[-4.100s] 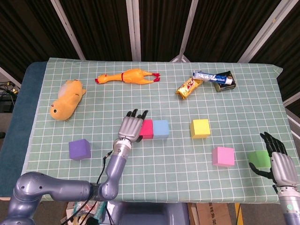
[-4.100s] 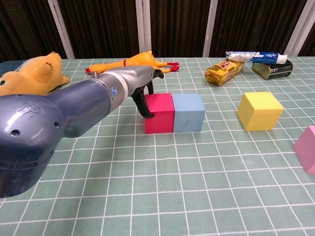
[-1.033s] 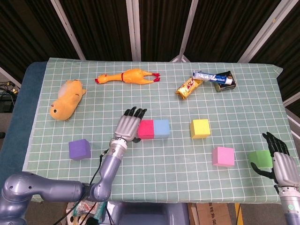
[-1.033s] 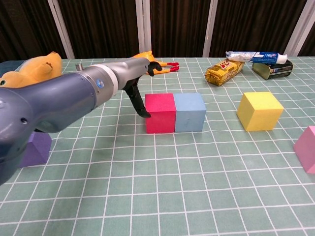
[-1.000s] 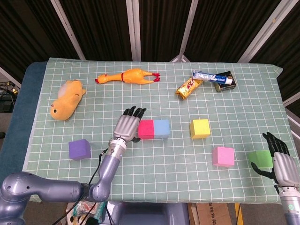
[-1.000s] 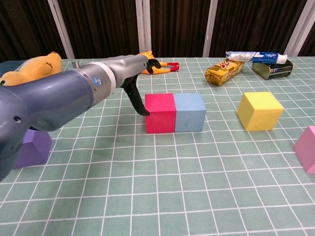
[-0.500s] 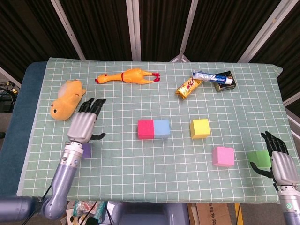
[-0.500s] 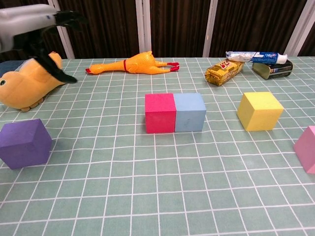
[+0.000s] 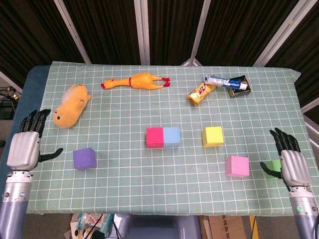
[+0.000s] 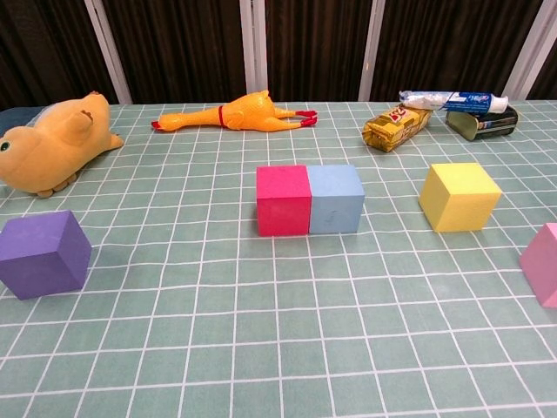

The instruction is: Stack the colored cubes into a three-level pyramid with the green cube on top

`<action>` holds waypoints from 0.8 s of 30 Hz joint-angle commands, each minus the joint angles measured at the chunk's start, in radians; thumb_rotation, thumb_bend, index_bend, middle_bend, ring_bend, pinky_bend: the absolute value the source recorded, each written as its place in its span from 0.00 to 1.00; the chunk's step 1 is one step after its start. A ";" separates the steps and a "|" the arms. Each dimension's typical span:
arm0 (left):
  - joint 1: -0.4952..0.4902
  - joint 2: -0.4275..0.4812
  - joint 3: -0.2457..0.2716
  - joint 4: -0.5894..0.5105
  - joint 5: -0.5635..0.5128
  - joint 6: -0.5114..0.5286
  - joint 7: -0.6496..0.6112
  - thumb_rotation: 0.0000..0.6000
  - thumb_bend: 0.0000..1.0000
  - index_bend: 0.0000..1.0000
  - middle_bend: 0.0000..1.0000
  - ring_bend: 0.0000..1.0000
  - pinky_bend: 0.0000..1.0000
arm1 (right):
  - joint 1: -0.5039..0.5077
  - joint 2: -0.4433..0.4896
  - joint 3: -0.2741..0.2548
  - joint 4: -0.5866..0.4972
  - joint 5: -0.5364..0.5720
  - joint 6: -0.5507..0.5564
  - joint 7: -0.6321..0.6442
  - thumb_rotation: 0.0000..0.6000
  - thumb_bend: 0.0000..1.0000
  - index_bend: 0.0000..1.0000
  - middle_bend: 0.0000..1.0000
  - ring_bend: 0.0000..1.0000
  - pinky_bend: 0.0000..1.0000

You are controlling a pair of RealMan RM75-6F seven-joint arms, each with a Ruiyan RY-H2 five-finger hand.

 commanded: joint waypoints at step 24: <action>0.084 0.124 -0.103 -0.034 0.004 -0.059 -0.138 1.00 0.07 0.00 0.06 0.02 0.08 | 0.388 -0.098 0.057 0.054 0.390 -0.418 -0.364 1.00 0.28 0.00 0.10 0.04 0.00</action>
